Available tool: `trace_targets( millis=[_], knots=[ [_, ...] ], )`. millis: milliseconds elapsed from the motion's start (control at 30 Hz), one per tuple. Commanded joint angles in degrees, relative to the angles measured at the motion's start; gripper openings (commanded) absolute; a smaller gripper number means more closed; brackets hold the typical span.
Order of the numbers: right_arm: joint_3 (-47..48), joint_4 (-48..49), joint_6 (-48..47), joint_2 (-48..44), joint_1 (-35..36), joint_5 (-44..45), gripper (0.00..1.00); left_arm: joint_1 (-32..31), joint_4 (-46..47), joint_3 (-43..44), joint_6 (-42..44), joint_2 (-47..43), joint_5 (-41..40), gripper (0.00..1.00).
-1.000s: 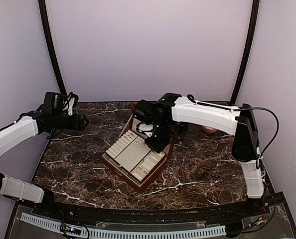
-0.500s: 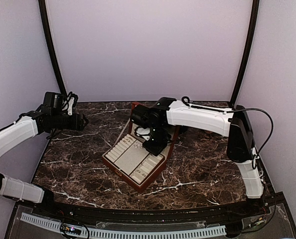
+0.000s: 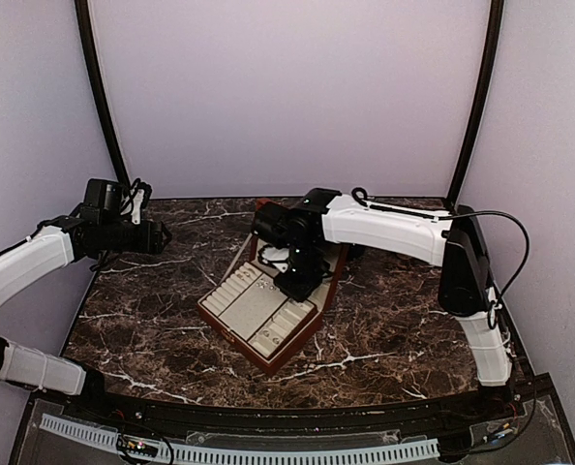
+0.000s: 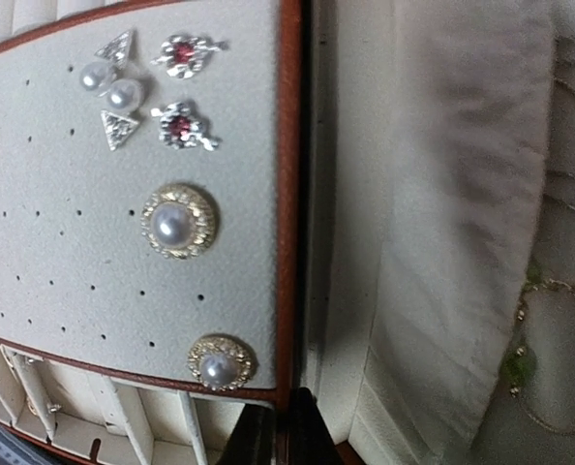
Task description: Organize the mixed jewelry
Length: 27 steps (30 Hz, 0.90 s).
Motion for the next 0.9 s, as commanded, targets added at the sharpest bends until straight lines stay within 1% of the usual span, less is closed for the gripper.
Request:
trace_targets(
  millis=[0, 67, 133, 300, 500, 600, 633, 667, 767, 867],
  knots=[
    [3.96, 1.9, 0.89, -0.99, 1.13, -1.13, 0.23, 0.08, 0.73, -0.84, 0.44, -1.99, -0.75, 0.75],
    [4.84, 1.32, 0.79, -1.75, 1.48, -0.13, 0.31, 0.12, 0.73, -0.93, 0.44, -2.04, -0.83, 0.75],
    [5.4, 0.89, 0.54, -2.67, 1.83, 0.6, 0.36, 0.14, 0.69, -0.95, 0.44, -2.03, -0.88, 0.75],
    [6.62, 1.05, 0.29, -5.49, 2.23, 1.26, 0.4, 0.06, 0.78, -0.94, 0.44, -2.17, -1.36, 0.75],
    [9.53, 7.08, 1.21, -11.51, 1.44, 0.65, 0.55, 0.14, 2.46, -1.95, 0.11, -3.75, -1.04, 0.75],
    [9.15, 10.76, 2.91, -14.39, -0.87, 0.42, 0.62, 0.12, 3.03, -2.4, 0.0, -4.35, -1.14, 0.75],
    [8.51, 12.8, 3.37, -15.84, -1.76, 0.32, 0.71, 0.14, 3.16, -2.44, 0.0, -4.47, -1.44, 0.75],
    [7.66, 14.33, 3.78, -16.87, -2.7, 0.5, 0.76, 0.11, 3.26, -2.53, -0.07, -4.57, -1.54, 0.75],
    [4.6, 18.26, 5.44, -19.94, -5.58, 3.47, 0.83, 0.09, 3.56, -2.79, -0.09, -5.12, -2.25, 0.75],
    [0.39, 21.08, 8.75, -22.64, -10.49, 5.98, 0.86, 0.09, 4.15, -3.26, -0.08, -6.1, -2.98, 0.75]
  ],
)
